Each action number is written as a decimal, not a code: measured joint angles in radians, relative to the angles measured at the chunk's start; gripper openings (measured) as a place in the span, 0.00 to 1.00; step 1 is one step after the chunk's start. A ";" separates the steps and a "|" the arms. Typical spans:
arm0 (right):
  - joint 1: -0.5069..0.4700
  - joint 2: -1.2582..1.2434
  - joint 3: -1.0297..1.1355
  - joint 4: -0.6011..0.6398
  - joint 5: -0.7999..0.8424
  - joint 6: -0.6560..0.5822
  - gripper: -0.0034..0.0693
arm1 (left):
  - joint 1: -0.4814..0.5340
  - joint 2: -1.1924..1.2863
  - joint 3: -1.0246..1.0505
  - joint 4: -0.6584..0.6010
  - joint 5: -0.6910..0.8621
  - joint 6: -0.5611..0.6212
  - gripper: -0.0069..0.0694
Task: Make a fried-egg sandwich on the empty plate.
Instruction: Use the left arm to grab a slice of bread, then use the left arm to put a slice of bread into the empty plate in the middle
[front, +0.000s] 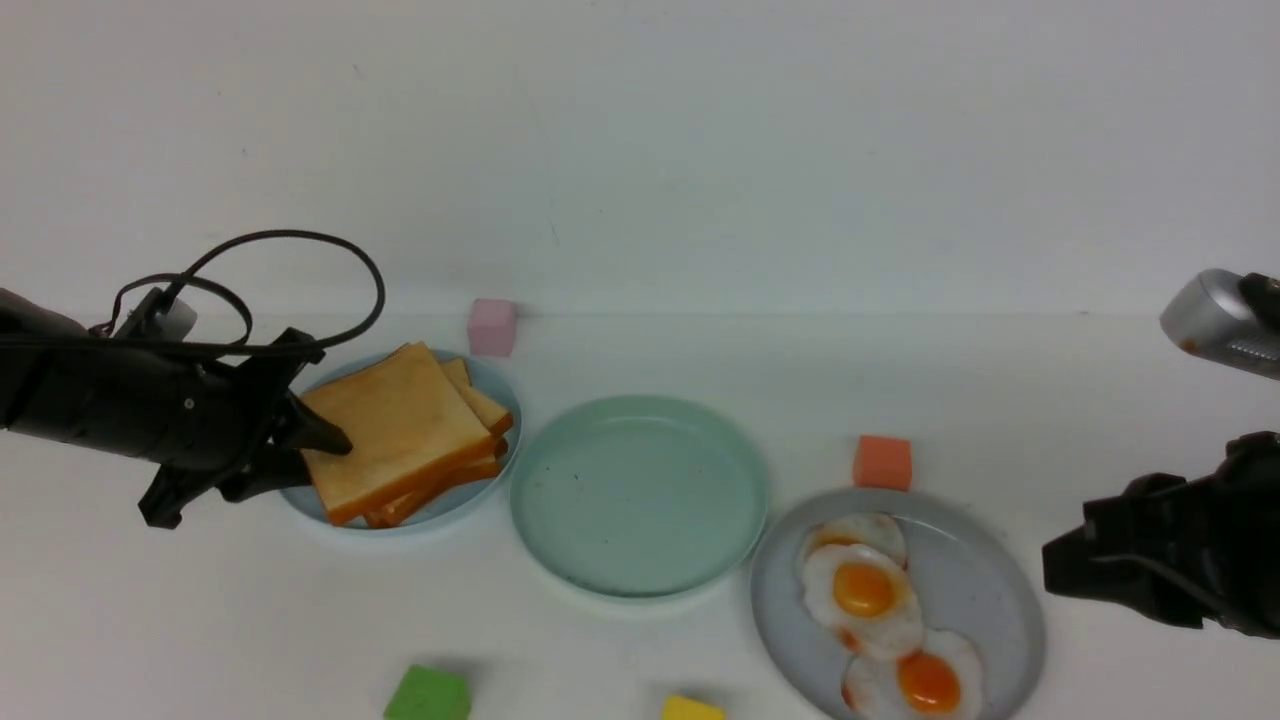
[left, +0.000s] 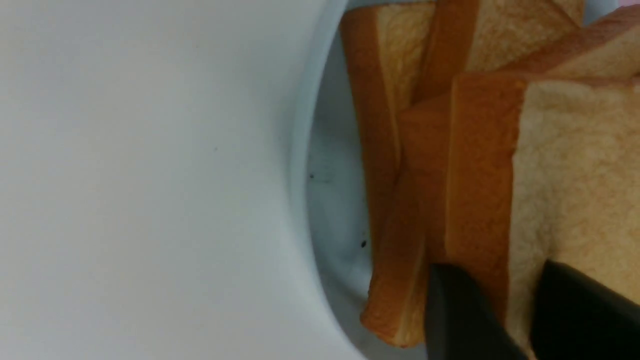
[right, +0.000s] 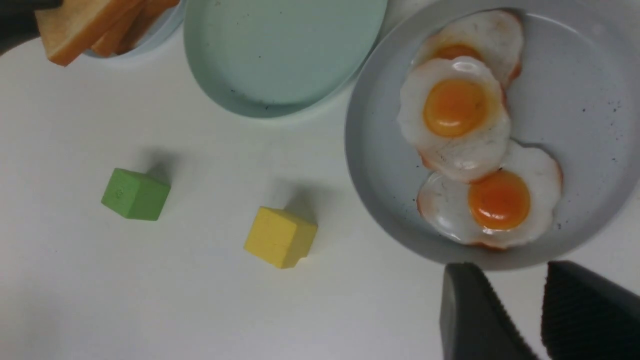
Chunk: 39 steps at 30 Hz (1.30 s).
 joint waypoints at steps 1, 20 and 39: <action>0.000 0.000 0.000 0.000 0.000 0.000 0.38 | 0.000 0.000 0.000 0.000 0.001 0.000 0.30; 0.000 0.000 0.000 0.001 0.009 0.000 0.38 | 0.000 -0.207 0.000 0.094 0.061 0.109 0.22; 0.000 0.000 0.000 0.001 0.027 0.000 0.38 | -0.334 0.012 -0.078 -0.254 0.027 0.696 0.21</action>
